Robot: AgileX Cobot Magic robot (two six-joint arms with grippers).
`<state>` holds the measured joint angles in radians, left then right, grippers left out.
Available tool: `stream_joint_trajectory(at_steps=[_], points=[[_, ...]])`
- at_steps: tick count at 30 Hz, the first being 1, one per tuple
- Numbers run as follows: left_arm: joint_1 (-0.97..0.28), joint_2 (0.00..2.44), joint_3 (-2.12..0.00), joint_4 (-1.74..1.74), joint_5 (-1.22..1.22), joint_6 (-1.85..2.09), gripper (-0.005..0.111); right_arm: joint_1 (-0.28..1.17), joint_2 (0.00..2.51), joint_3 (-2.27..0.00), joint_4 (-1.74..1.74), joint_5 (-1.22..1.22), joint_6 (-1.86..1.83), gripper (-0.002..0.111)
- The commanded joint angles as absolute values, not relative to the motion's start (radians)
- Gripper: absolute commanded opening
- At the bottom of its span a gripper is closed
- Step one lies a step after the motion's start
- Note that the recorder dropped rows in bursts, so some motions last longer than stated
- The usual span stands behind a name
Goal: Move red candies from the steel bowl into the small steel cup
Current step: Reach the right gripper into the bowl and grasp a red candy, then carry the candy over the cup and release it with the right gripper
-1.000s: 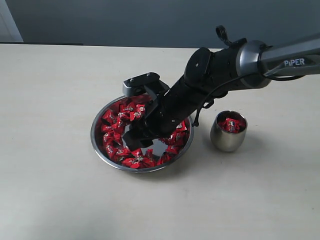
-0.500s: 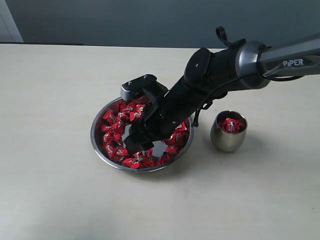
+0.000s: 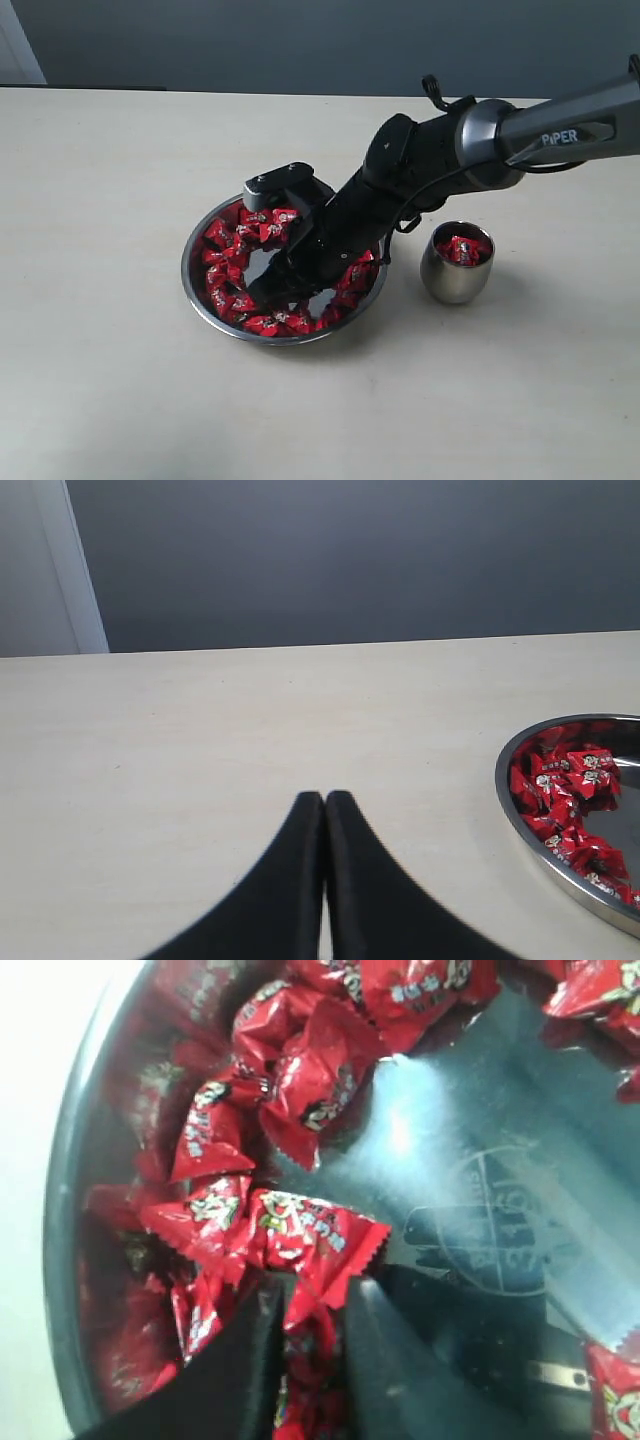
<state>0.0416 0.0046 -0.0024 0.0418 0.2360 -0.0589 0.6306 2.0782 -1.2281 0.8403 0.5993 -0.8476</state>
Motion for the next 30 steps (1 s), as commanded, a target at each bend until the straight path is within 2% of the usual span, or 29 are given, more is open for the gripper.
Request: stream_joint_trajectory(at_steps=[1, 6, 10, 14, 16, 20, 30], points=[[0.036, 0.000, 0.000, 0.043, 0.232, -0.061, 0.000, 0.631, 2.049, -1.233, 0.847, 0.594, -0.859, 0.001], [0.036, 0.000, 0.000, 0.043, 0.232, -0.061, 0.000, 0.629, 1.937, -1.233, 0.808, 0.584, -0.859, 0.000], [0.036, 0.000, 0.000, 0.043, 0.232, -0.061, 0.000, 0.615, 1.798, -1.233, 0.639, 0.522, -0.775, 0.000], [0.036, 0.000, 0.000, 0.043, 0.232, -0.061, 0.000, 0.462, 1.717, -1.231, 0.232, 0.641, -0.324, 0.000], [0.036, 0.000, 0.000, 0.043, 0.232, -0.061, 0.000, 0.392, 1.705, -1.219, 0.121, 0.721, -0.246, 0.000], [0.036, 0.000, 0.000, 0.043, 0.232, -0.061, 0.000, 0.339, 1.703, -1.200, 0.122, 0.746, -0.246, 0.000], [0.036, 0.000, 0.000, 0.043, 0.232, -0.061, 0.000, 0.337, 1.742, -1.191, 0.102, 0.818, -0.260, 0.001]])
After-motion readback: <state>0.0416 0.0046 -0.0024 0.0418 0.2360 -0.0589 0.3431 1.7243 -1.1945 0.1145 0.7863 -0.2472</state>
